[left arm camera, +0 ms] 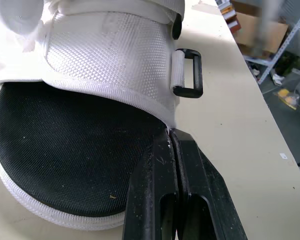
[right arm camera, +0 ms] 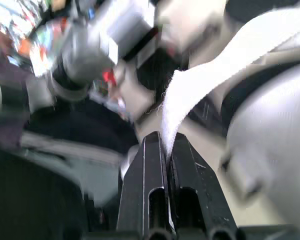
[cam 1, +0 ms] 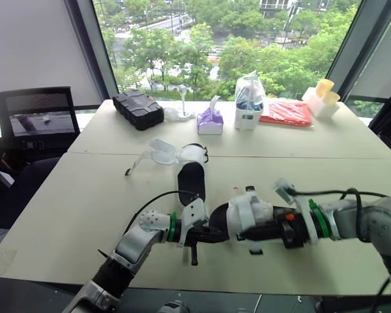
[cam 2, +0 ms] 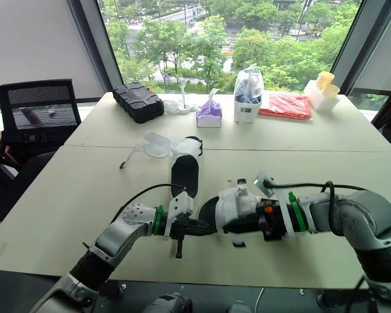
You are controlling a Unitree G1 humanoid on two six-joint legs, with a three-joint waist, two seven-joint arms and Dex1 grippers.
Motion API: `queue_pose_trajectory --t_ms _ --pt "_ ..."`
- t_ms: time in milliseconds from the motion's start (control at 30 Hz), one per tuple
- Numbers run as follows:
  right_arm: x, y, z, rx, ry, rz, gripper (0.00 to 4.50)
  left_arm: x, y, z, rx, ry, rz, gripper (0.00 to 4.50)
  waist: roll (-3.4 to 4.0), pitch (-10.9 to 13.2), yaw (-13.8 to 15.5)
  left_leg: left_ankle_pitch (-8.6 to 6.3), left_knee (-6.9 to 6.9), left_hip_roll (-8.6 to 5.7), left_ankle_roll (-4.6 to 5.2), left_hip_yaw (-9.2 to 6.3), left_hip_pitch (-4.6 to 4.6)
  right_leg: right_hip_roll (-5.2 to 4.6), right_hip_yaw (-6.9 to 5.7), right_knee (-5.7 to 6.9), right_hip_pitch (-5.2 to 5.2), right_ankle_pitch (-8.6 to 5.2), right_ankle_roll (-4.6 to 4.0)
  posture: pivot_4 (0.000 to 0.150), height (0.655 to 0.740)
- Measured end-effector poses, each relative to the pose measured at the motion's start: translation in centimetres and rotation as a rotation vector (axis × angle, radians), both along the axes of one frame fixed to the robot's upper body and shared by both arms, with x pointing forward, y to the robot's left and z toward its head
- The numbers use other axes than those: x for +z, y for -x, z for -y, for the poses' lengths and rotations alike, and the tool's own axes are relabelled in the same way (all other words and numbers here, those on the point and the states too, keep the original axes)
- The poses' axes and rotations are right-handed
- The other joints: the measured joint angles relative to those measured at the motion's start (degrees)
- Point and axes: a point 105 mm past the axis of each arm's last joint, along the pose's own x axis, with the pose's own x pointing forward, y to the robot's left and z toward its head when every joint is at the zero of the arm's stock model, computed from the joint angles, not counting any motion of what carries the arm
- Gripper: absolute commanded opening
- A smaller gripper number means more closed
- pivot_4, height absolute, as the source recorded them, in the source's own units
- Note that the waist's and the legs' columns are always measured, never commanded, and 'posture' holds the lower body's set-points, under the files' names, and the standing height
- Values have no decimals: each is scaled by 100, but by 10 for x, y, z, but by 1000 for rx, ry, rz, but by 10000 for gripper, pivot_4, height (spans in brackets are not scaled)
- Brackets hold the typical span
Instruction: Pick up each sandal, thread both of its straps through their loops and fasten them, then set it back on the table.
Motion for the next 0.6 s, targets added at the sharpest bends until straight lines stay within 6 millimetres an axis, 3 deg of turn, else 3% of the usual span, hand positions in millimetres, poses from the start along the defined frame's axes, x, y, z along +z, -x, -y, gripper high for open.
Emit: queue_pose_trajectory --t_ms 233,600 --pt "-16 -16 -3 -64 37 -34 393 0 0 -1 5 -2 3 0 0 -2 -23 -1 -2 -1 2 0 0 1 2 8 -8 2 0 1500 7400" --pt "-16 -23 -7 -56 53 39 393 0 0 -2 16 -2 4 0 0 -2 -36 -1 0 0 1 0 0 6 4 12 -10 2 1 1500 7400"
